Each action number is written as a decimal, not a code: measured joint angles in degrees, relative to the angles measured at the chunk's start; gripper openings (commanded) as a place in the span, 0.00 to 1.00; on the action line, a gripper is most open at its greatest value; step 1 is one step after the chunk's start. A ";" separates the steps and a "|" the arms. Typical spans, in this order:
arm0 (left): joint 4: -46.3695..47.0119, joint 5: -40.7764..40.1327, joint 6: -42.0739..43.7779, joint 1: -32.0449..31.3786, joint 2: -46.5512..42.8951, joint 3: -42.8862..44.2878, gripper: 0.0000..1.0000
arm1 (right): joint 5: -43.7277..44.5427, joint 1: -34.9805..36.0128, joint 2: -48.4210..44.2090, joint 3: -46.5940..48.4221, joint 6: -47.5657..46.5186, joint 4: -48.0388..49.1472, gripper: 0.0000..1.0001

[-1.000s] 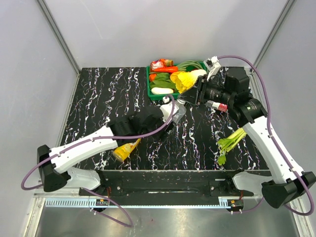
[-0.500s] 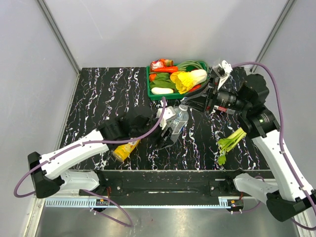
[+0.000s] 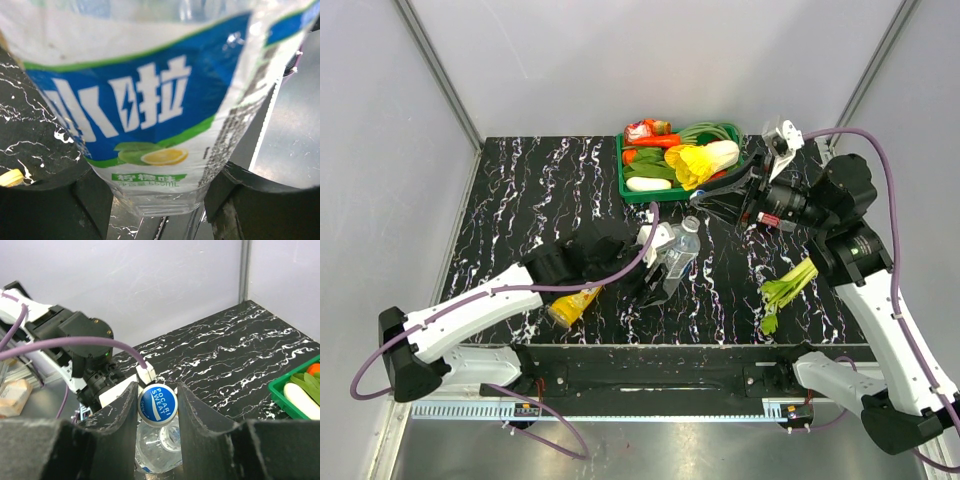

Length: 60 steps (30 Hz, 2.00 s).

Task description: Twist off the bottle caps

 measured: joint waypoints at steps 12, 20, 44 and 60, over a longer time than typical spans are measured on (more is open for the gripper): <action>1.49 -1.66 -6.88 10.54 3.41 -5.16 0.10 | 15.61 0.00 1.55 -7.30 2.05 -3.21 0.00; 2.38 -1.18 -10.78 16.87 6.93 -6.32 0.10 | 20.17 0.00 6.86 -11.52 2.25 -3.50 0.00; 0.31 1.36 -13.75 31.06 13.86 -7.89 0.11 | 22.38 0.00 37.83 -16.92 9.97 8.92 0.00; -2.21 6.01 -10.43 31.12 17.90 -5.92 0.11 | 28.57 0.04 46.95 -17.00 11.50 12.98 0.75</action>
